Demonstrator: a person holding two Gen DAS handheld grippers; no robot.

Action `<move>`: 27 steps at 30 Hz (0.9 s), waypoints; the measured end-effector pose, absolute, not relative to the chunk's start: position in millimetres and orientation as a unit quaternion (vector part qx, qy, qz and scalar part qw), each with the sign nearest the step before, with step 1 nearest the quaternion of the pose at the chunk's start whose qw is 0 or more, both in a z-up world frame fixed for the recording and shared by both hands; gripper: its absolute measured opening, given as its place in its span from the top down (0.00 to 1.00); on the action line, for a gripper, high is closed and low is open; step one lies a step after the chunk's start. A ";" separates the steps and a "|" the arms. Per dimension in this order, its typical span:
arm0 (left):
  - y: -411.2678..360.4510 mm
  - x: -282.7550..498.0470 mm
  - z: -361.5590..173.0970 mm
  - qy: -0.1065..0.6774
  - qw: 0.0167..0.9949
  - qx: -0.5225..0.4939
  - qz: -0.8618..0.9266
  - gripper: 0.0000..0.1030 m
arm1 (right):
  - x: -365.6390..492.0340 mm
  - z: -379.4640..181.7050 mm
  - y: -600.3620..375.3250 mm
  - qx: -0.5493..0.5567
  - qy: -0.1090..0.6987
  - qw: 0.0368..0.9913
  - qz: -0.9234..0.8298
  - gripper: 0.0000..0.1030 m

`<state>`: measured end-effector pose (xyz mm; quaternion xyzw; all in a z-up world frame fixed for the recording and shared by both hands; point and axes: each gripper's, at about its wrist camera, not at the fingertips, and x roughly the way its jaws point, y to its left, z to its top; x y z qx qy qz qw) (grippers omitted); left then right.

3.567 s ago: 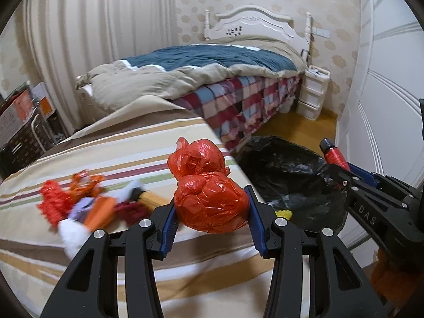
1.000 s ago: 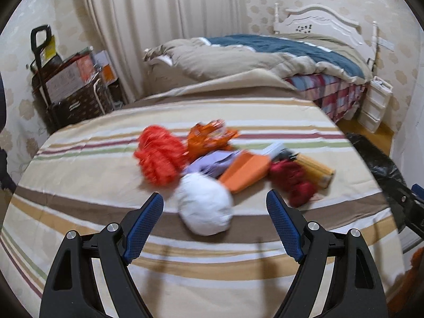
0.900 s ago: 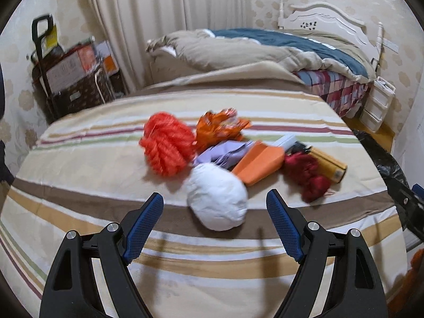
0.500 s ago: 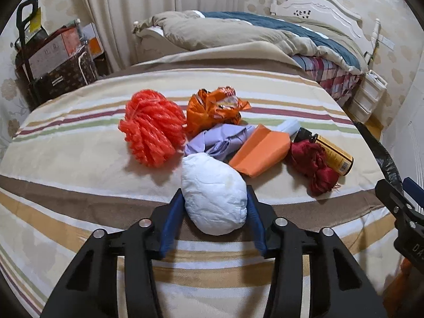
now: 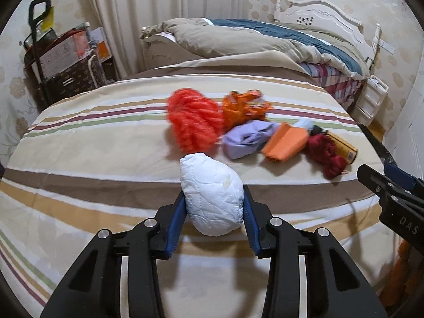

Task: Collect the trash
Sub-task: 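Grasp the dark red cloth with the right tool while the left tool holds the white bag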

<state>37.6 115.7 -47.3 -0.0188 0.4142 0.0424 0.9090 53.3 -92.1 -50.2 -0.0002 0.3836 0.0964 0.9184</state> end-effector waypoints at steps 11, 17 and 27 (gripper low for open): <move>166.9 30.4 -48.8 0.411 0.906 -0.035 0.094 0.60 | 61.3 -56.4 -43.3 -0.025 0.401 0.903 0.150 0.46; 179.1 30.0 -48.1 0.406 0.907 -0.037 0.104 0.60 | 73.2 -59.8 -27.4 -0.037 0.412 0.897 0.156 0.51; 181.3 28.8 -50.1 0.407 0.907 -0.043 0.097 0.60 | 77.1 -63.7 -20.0 -0.055 0.417 0.895 0.149 0.79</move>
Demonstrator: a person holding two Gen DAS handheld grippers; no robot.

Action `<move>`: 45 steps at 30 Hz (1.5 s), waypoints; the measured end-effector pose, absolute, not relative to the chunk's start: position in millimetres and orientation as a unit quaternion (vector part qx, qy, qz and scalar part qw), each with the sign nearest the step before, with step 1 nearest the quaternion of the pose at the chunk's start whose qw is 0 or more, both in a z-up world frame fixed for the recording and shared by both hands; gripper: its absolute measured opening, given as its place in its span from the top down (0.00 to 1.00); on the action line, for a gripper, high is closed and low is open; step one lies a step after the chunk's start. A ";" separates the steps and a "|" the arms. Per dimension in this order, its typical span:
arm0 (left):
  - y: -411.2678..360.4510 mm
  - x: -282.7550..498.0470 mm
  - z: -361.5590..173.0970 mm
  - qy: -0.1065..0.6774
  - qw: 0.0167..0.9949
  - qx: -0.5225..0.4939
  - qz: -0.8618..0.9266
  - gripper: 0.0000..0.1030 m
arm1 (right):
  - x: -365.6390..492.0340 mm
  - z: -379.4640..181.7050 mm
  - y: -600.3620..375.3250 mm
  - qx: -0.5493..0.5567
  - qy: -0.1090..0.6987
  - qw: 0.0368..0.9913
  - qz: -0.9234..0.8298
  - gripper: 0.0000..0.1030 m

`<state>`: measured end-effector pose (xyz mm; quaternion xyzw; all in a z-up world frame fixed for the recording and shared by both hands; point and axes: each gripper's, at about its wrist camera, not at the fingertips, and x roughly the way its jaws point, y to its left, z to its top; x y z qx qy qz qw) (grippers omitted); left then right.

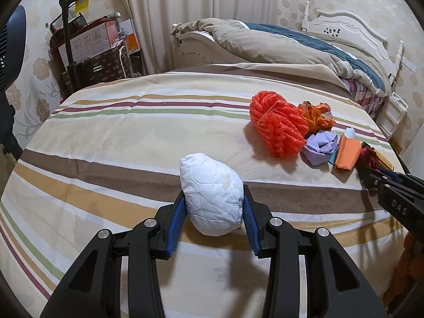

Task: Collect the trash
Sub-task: 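Grasp the dark red cloth with the right tool while the left tool holds the white bag, then carry the white bag and red cloth over the bin while opening both tools to drop them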

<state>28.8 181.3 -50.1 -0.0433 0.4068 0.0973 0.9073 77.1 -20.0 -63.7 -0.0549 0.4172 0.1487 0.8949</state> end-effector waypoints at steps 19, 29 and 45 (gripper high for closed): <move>158.1 16.3 -45.5 0.393 0.916 -0.042 0.075 0.60 | 38.8 -58.0 -52.1 -0.017 0.404 0.903 0.144 0.80; 121.7 10.6 -42.1 0.387 0.921 -0.036 0.039 0.60 | 23.2 -52.2 -83.8 0.006 0.392 0.911 0.126 0.80; 23.7 20.9 -21.3 0.361 0.931 0.012 -0.054 0.60 | 15.3 -33.1 -163.4 0.032 0.356 0.932 0.054 0.80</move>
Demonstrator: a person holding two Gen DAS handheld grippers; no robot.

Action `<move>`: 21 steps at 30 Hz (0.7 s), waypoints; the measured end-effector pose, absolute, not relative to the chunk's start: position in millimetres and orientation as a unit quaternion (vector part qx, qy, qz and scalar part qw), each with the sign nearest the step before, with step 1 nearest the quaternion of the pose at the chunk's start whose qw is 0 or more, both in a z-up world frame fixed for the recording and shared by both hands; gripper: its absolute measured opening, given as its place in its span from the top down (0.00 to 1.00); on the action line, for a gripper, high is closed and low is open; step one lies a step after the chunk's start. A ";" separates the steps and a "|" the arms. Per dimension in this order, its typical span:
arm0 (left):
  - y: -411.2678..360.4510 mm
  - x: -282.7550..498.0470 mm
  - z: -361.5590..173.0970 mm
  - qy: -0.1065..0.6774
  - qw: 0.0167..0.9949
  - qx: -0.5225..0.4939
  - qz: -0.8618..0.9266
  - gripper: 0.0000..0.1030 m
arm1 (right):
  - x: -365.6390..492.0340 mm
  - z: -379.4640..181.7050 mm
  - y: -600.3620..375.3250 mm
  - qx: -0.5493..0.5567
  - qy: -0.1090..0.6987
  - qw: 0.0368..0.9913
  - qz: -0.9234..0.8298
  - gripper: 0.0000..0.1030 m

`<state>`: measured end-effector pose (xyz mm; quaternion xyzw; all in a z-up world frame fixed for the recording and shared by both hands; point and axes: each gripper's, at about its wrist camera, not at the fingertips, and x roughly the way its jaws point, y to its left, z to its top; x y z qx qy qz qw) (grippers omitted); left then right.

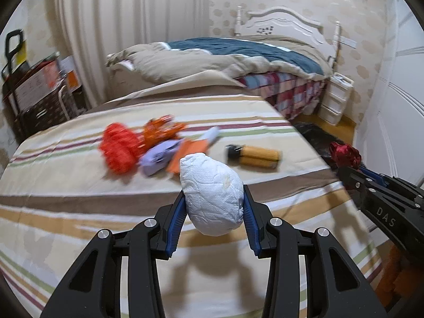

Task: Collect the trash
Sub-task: 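Carry the white bag and red cloth over the bin while opening both tools to drop them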

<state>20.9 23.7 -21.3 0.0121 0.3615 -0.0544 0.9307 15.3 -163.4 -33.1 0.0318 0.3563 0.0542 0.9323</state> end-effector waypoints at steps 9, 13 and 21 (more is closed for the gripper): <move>-39.4 47.8 -11.2 0.348 0.931 0.024 -0.107 0.60 | 32.0 -33.0 -217.2 0.052 0.349 0.936 0.010 0.80; -63.5 60.6 -14.4 0.350 0.928 0.035 -0.119 0.60 | 40.4 -35.8 -236.4 0.059 0.349 0.935 -0.001 0.80; -102.4 89.5 -26.3 0.362 0.921 0.054 -0.133 0.60 | 60.1 -42.6 -267.3 0.070 0.349 0.934 -0.015 0.80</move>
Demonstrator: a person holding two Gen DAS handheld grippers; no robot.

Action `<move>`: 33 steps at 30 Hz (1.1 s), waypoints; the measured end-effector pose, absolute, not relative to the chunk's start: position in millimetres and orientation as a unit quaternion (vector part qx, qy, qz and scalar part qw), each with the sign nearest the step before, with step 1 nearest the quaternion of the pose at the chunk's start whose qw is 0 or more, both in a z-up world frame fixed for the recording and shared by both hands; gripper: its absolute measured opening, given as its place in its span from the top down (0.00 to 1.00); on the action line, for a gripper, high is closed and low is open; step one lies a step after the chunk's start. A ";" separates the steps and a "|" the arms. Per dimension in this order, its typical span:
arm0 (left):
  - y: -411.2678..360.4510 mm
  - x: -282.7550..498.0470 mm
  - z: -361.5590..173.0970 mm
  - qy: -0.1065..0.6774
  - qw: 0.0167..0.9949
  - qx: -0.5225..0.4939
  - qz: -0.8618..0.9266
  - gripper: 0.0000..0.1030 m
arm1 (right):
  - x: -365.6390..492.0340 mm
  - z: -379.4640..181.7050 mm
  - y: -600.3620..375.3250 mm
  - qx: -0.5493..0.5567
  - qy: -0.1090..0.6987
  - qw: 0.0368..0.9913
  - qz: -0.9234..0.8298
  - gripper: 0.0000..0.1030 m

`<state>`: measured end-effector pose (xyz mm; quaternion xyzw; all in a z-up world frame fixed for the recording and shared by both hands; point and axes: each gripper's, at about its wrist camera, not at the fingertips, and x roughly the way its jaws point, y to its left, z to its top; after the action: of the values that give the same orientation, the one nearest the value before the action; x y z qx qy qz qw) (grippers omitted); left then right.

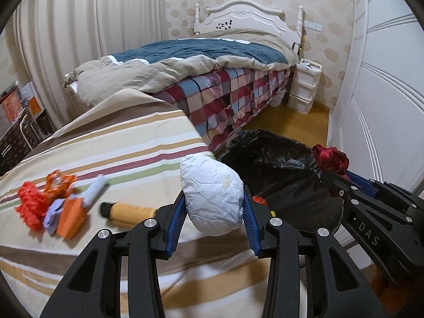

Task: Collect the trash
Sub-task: 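Carry the white bag and red cloth over the bin while opening both tools to drop them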

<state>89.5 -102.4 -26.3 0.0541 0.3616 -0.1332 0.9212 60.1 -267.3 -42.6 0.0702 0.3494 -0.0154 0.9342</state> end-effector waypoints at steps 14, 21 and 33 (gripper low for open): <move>-140.2 109.3 -36.9 0.362 0.919 0.082 -0.135 0.60 | 82.7 -57.8 -289.4 0.076 0.361 0.929 -0.025 0.80; -145.4 112.2 -42.2 0.367 0.917 0.086 -0.133 0.59 | 86.7 -63.2 -294.3 0.081 0.365 0.927 -0.029 0.80; -144.1 113.2 -40.5 0.363 0.919 0.082 -0.129 0.34 | 85.6 -63.3 -301.8 0.082 0.359 0.928 -0.045 0.69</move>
<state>113.2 -144.1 -40.5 0.0819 0.3628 -0.1294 0.9192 85.6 -301.8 -63.3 0.0816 0.3595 -0.0455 0.9285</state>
